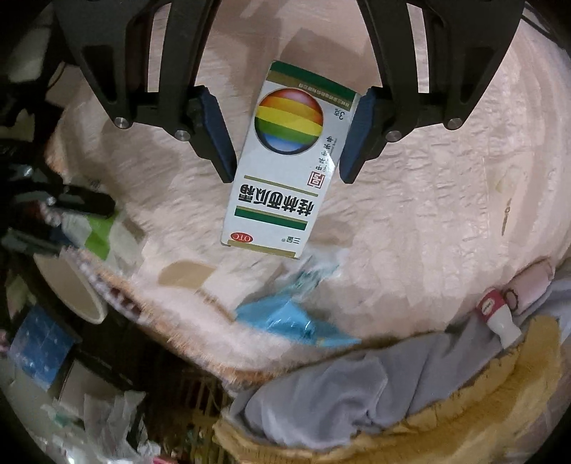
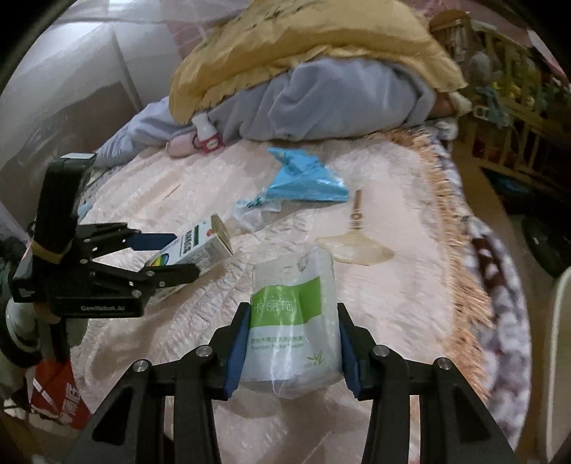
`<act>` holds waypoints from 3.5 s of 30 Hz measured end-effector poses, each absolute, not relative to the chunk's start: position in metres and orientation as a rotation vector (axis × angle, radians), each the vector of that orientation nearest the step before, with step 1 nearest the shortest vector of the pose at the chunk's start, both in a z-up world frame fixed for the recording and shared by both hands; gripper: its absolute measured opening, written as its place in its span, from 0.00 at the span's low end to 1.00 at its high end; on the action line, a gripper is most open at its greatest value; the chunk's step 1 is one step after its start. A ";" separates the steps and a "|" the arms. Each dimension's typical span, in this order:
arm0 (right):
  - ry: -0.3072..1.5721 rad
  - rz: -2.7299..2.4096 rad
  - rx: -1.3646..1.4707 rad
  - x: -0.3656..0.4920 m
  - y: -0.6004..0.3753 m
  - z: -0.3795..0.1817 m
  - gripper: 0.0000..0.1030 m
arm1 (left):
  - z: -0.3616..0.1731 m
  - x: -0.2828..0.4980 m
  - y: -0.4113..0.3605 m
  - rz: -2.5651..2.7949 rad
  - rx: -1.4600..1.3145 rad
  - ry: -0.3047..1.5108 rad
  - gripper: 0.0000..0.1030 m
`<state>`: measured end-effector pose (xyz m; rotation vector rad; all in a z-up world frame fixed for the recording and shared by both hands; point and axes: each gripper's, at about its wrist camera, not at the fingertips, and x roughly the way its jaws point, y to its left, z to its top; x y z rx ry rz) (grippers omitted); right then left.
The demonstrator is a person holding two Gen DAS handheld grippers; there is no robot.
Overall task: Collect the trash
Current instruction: 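Carry the medicine box and tissue pack over the white bin with both tools, then open the right tool to drop the tissue pack while the left tool drops the medicine box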
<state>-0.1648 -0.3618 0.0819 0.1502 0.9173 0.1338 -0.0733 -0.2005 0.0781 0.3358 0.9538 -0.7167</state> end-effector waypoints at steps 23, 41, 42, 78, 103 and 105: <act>0.821 -0.065 0.226 -0.245 -0.450 0.118 0.42 | 0.126 -0.146 -0.317 -0.759 0.365 0.829 0.57; 0.780 -0.231 0.312 -0.301 -0.532 0.121 0.42 | 0.132 -0.182 -0.408 -0.840 0.427 0.792 0.57; 0.778 -0.238 0.315 -0.303 -0.536 0.121 0.42 | 0.130 -0.185 -0.413 -0.844 0.431 0.794 0.57; 0.781 -0.403 0.429 -0.336 -0.637 0.091 0.42 | 0.099 -0.201 -0.524 -0.941 0.444 0.880 0.57; 0.781 -0.468 0.439 -0.339 -0.653 0.075 0.68 | 0.095 -0.188 -0.542 -1.061 0.249 1.002 0.64; 0.787 -0.462 0.439 -0.338 -0.652 0.074 0.68 | 0.097 -0.187 -0.538 -1.057 0.255 1.000 0.64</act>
